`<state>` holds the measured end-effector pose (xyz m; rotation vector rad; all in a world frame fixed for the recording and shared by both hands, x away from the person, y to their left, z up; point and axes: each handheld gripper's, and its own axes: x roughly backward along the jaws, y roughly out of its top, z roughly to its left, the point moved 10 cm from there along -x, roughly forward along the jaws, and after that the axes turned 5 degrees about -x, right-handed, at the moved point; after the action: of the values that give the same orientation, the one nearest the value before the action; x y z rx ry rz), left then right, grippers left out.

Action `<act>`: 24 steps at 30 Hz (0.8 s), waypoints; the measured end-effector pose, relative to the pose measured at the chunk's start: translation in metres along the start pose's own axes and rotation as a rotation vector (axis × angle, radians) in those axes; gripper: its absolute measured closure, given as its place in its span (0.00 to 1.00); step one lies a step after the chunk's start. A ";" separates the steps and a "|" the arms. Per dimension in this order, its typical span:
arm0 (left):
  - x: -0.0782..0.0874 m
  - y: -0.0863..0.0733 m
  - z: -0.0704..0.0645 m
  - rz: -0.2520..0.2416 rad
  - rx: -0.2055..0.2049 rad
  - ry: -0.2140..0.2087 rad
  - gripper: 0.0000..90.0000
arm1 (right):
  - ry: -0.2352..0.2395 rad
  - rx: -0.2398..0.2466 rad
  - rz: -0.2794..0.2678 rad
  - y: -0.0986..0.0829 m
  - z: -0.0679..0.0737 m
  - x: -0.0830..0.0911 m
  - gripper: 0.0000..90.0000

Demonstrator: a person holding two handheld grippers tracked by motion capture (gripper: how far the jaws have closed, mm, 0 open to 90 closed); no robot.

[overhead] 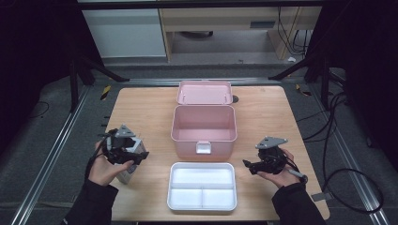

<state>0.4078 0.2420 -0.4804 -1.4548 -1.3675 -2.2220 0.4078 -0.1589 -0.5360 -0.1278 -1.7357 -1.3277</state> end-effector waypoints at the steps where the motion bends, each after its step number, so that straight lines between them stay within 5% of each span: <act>1: 0.000 0.000 0.000 0.000 0.000 0.000 0.33 | 0.000 0.000 0.000 0.000 0.000 0.000 0.23; 4: -0.001 -0.018 0.017 0.027 0.070 0.024 0.32 | -0.028 -0.022 -0.019 -0.001 -0.008 0.001 0.21; 14: -0.022 -0.038 0.027 0.145 0.138 0.019 0.32 | -0.035 -0.021 0.017 -0.008 -0.013 -0.005 0.20; 24: -0.040 -0.038 0.025 0.226 0.114 0.012 0.34 | -0.028 -0.016 0.027 -0.009 -0.012 -0.008 0.20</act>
<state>0.4237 0.2696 -0.5318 -1.4725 -1.2359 -1.9785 0.4138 -0.1689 -0.5479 -0.1791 -1.7408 -1.3261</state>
